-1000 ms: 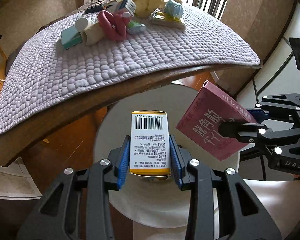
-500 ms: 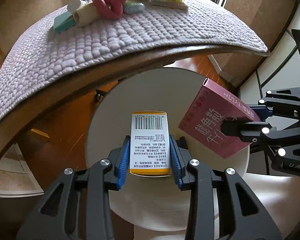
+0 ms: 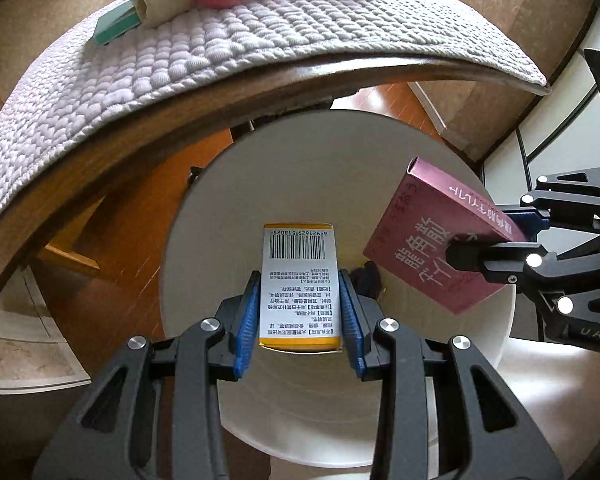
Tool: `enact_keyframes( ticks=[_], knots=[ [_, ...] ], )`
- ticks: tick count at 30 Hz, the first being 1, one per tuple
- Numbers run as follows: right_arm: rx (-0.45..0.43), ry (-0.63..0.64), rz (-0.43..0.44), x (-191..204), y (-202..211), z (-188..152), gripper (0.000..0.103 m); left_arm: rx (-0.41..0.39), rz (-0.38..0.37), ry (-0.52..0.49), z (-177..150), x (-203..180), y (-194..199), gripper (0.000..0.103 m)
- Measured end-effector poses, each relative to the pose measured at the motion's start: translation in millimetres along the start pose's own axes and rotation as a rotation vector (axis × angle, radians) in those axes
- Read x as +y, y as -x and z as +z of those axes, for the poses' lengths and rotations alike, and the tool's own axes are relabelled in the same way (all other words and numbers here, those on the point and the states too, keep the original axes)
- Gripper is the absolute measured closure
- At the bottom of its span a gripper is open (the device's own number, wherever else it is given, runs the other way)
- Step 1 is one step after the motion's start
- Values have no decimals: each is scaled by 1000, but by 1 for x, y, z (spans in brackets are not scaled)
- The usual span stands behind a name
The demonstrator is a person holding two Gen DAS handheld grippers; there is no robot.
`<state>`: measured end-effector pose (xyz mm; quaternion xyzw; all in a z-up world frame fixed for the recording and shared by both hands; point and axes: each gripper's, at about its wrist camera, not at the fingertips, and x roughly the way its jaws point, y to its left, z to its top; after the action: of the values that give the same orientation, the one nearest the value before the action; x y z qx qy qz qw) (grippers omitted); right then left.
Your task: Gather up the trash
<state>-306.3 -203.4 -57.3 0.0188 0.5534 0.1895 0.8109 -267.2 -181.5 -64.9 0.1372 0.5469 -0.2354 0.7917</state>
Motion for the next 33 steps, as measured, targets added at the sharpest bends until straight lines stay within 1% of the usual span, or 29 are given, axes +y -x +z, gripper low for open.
enact_keyframes(
  ticks=[8, 9, 10, 11, 12, 14, 16, 19, 21, 22, 23, 24, 25, 26, 28, 30, 33],
  knots=[
    [49, -20, -7, -3, -18, 5, 81, 24, -9, 13, 2, 10, -13, 63],
    [50, -24, -9, -3, -18, 4, 78, 30, -8, 14, 2, 11, -14, 61],
    [50, -28, -11, -4, -19, 4, 76, 32, -8, 14, 3, 12, -14, 49],
    [47, -31, -13, -4, -19, 5, 69, 28, -4, 14, 3, 13, -14, 41],
    [43, -35, -12, -4, -18, 6, 65, 23, -5, 13, 4, 14, -14, 40],
    [38, -36, -11, -7, -15, 5, 61, 21, -10, 10, 5, 14, -11, 40],
    [33, -30, -20, -4, -12, 8, 55, 15, -5, 5, 7, 14, -6, 36],
    [10, -19, -25, -4, 2, 14, 45, -3, -13, 2, 10, 16, 5, 35],
    [-20, -18, -18, -3, 14, 20, 33, -43, -33, 2, 14, 19, 22, 34],
    [-50, -16, -18, -3, 24, 25, 30, -68, -38, 3, 17, 22, 32, 28],
    [-73, -14, -20, -4, 32, 30, 23, -119, -33, 9, 24, 28, 48, 17],
    [-114, -13, -30, -6, 44, 37, 14, -160, -21, 16, 27, 33, 59, 12],
    [-152, -18, -47, -10, 55, 43, 11, -218, -1, 35, 34, 41, 74, 7],
    [-202, -36, -74, -18, 68, 53, 7, -264, 16, 60, 40, 52, 85, 4],
    [-258, -81, -109, -35, 84, 66, 5, -316, 52, 119, 52, 73, 100, 4],
    [-309, -144, -141, -64, 96, 85, 5, -358, 97, 209, 67, 106, 108, 3],
    [-357, -210, -241, -107, 104, 115, 5, -381, 163, 317, 88, 148, 105, 3]
  ],
)
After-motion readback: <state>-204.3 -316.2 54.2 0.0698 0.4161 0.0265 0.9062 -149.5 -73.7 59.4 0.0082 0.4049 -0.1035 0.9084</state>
